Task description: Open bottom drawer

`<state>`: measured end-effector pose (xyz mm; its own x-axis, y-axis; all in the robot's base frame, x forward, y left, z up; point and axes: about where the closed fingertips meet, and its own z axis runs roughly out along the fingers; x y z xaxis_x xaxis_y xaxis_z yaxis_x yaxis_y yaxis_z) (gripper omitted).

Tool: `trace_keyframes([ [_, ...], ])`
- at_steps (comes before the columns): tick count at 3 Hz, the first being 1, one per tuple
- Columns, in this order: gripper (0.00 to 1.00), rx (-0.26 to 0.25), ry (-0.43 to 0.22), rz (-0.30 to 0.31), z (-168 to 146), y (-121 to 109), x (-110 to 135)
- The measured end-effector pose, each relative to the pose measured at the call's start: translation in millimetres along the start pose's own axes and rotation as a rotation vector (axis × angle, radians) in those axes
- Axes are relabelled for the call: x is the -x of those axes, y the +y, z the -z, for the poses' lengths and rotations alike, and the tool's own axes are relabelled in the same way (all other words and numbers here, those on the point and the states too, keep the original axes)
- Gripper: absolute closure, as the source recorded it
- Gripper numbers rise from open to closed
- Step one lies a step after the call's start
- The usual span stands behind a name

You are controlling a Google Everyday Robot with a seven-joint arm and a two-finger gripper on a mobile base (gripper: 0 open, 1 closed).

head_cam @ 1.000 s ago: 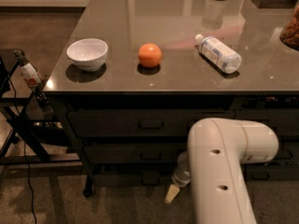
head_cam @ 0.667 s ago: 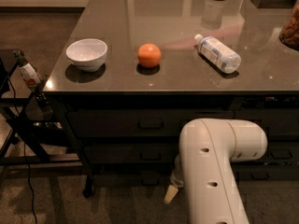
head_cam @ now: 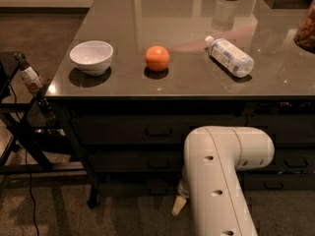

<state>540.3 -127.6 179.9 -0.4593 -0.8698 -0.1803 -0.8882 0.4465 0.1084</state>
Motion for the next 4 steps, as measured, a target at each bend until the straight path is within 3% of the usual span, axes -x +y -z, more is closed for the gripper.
trace_keyframes([
  [3, 0.0, 0.024, 0.014, -0.008, 0, 9, -7],
  [4, 0.0, 0.066, 0.038, -0.063, 10, 24, -29],
])
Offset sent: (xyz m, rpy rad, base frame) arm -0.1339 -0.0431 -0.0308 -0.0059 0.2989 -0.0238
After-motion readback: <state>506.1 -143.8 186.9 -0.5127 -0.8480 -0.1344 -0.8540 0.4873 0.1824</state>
